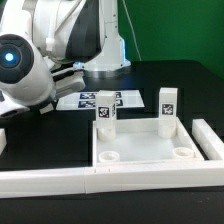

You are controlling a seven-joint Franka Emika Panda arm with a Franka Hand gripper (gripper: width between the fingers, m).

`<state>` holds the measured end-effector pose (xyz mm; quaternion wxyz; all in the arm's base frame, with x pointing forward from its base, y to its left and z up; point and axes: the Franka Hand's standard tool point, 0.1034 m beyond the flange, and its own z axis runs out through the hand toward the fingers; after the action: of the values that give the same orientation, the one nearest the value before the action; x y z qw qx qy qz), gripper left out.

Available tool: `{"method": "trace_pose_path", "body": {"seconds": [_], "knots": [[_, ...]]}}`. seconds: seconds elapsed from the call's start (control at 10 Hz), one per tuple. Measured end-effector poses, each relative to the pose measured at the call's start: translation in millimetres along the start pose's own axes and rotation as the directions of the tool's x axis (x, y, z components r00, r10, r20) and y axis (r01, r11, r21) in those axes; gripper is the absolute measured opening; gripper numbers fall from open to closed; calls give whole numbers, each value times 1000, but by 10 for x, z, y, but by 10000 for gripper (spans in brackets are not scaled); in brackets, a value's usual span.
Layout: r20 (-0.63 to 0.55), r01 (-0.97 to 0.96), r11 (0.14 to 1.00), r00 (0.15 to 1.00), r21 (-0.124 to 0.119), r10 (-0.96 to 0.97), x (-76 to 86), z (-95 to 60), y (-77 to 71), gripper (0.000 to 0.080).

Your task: Assemble square table

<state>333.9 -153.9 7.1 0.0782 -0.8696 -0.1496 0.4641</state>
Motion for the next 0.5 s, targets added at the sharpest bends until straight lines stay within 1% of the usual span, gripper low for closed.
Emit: {"method": "trace_pose_path", "body": {"seconds": [0.1,0.2,0.3,0.4,0.5], "knots": [[12,13,1000,1000,2,-13,-85,-225,-42,273],[6,22,1000,1000,-8,-22,-183,-521,-99,273],[0,33,999,999,-9,-33,-291,-705,-154,273],[-15,23,1000,1000,3,-23,-429,-880,-234,273],[-10,10,1000,1000,10,-10,-517,-909,-279,273]]}}
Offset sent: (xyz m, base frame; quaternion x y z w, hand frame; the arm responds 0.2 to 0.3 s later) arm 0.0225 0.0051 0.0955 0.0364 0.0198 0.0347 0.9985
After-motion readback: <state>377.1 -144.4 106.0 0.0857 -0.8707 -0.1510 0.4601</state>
